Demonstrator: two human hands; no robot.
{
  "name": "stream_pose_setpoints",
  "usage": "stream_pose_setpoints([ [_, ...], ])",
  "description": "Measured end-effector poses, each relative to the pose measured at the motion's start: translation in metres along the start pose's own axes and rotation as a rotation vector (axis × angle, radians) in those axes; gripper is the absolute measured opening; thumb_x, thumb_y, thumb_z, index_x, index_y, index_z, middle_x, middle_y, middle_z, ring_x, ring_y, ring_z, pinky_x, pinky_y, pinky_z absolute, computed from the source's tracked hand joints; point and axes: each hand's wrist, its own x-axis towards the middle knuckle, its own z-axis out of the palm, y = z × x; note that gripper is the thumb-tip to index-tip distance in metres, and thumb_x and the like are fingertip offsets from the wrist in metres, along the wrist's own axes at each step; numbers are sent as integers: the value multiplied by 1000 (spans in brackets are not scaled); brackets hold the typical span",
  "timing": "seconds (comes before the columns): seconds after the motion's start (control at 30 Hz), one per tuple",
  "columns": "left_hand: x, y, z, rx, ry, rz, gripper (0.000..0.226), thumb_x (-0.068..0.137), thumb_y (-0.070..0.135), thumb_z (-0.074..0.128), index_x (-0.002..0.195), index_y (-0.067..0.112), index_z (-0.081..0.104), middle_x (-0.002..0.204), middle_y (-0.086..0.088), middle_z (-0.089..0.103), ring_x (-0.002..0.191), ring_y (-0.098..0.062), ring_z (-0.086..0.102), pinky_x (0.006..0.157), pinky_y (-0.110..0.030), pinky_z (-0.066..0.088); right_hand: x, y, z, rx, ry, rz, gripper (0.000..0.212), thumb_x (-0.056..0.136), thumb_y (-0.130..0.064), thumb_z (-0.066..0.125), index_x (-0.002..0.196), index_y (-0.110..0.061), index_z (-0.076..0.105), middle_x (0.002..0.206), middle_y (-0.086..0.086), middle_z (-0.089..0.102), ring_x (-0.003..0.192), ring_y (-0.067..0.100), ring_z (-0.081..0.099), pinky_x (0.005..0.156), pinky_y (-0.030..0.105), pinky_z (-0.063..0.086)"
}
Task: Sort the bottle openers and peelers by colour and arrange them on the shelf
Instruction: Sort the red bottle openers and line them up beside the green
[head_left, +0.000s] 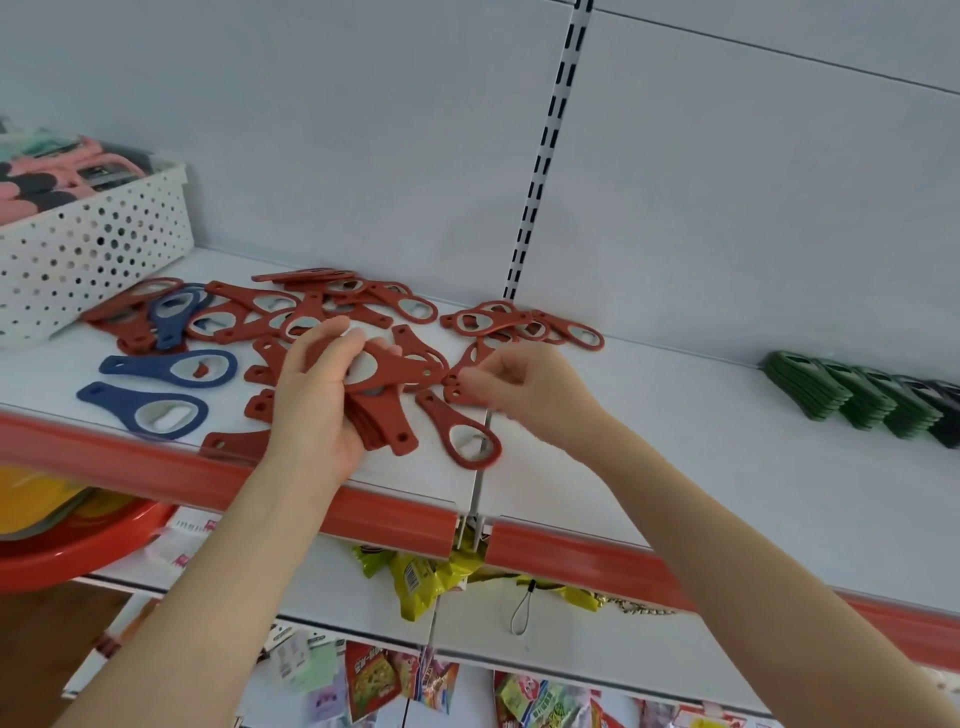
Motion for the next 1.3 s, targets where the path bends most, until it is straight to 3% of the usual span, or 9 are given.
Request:
stream_pose_setpoints([
  [0.1,2,5,-5,5,5,-2,13,90,7,53,87,19,55,75,-7,63,65,-15,66,58,-28,55,-4,1,12,-414,-239,2,41,80,-45,66,103,-10,61,99,2,61,90,19,57,83,37,49],
  [0.23,2,8,-9,-23,-20,-105,9,91,12,52,97,19,53,84,-11,64,78,-18,67,58,-30,56,-3,-4,10,-491,-258,11,49,81,-39,66,113,-4,55,109,8,58,97,24,54,85,39,47],
  [0.4,3,10,-15,87,-28,-48,16,92,7,49,103,17,54,76,-11,71,72,-20,70,55,-30,56,1,3,-2,-314,-230,72,32,82,-29,67,102,-4,64,89,1,54,80,14,49,72,27,41],
  [0.5,0,11,-12,88,-38,-55,15,90,21,58,105,18,56,74,-7,70,65,-15,70,59,-30,58,1,6,-11,-87,-203,111,7,84,-18,65,81,-12,68,76,-5,58,67,9,51,68,22,44],
  [0.63,-3,10,-6,68,-49,-122,27,85,39,61,100,17,58,67,-5,64,58,-13,65,69,-35,58,0,1,-20,187,-88,143,10,85,-11,63,76,-15,62,76,-1,61,66,10,55,66,20,48],
  [0.83,-9,3,4,112,-128,-264,44,82,53,58,97,12,60,75,-8,68,68,-19,66,67,-35,57,6,-19,-18,779,37,191,40,84,9,55,120,-8,47,93,22,64,75,28,64,77,39,58],
  [0.93,-12,-4,9,155,-203,-270,50,85,51,54,110,8,60,90,-12,70,72,-20,68,70,-35,58,5,-28,-9,833,73,169,47,84,10,54,118,-20,43,76,12,60,69,25,64,81,43,57],
  [1.1,-15,-10,15,71,-222,-273,41,90,45,48,105,10,62,89,-10,66,77,-19,66,70,-34,57,4,-33,-2,874,220,152,22,87,-1,59,104,-9,48,88,16,65,68,23,67,64,30,59],
  [1.3,-10,-12,16,-10,-219,-271,53,91,46,48,124,5,54,104,-14,57,81,-19,64,70,-33,57,-3,-19,5,602,253,-51,17,87,-4,60,84,-17,49,80,18,66,72,26,63,70,39,54],
])
